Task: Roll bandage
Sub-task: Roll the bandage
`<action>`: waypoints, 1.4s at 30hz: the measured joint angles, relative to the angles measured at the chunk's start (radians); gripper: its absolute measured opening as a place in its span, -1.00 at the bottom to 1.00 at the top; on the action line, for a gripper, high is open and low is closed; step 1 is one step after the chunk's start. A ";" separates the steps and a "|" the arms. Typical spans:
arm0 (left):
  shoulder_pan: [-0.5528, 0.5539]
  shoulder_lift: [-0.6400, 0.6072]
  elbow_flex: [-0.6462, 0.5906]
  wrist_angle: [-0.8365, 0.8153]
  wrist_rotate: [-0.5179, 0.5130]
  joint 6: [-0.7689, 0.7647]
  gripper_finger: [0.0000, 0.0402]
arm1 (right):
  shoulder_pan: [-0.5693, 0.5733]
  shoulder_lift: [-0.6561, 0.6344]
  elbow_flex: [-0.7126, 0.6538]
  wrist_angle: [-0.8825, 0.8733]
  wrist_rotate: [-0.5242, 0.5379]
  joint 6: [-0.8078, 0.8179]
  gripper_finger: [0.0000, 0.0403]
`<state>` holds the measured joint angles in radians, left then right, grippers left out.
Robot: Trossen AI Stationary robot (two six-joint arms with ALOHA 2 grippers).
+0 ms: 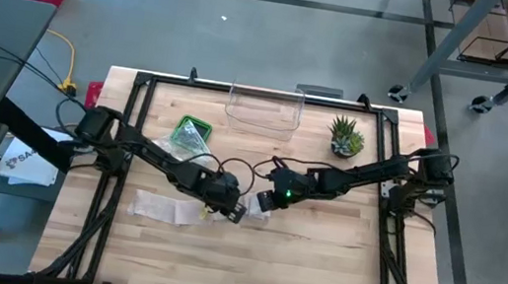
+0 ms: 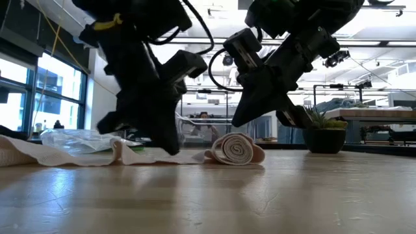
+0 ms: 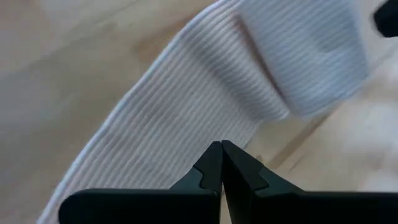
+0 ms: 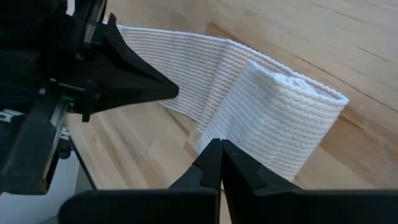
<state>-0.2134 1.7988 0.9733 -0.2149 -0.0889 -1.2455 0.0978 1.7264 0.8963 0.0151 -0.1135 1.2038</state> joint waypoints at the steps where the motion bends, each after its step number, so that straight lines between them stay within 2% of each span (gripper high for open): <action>1: 0.000 -0.009 0.000 -0.018 -0.009 -0.003 -1.00 | 0.000 0.000 0.000 0.005 0.000 0.001 -1.00; 7: -0.005 -0.042 0.001 -0.048 -0.042 0.025 -1.00 | 0.000 0.000 0.000 0.038 0.008 0.026 -1.00; 12: -0.021 -0.027 -0.002 -0.081 0.002 0.024 -1.00 | 0.001 0.014 -0.001 0.039 0.015 0.053 -1.00; 22: -0.023 -0.028 -0.021 -0.079 0.008 0.018 -1.00 | 0.002 0.079 -0.001 0.105 -0.056 0.073 -1.00; 30: -0.037 -0.028 -0.025 -0.093 0.028 0.002 -1.00 | 0.002 0.081 -0.001 0.111 -0.060 0.075 -1.00; 35: -0.043 -0.030 -0.024 -0.163 0.045 0.022 -1.00 | 0.002 0.081 0.000 0.093 -0.060 0.079 -1.00; 42: -0.042 -0.031 -0.023 -0.185 0.081 0.141 -1.00 | 0.003 0.081 0.000 0.076 -0.060 0.080 -1.00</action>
<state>-0.2554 1.7679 0.9504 -0.3997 -0.0076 -1.1041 0.1006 1.8076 0.8958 0.0907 -0.1738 1.2842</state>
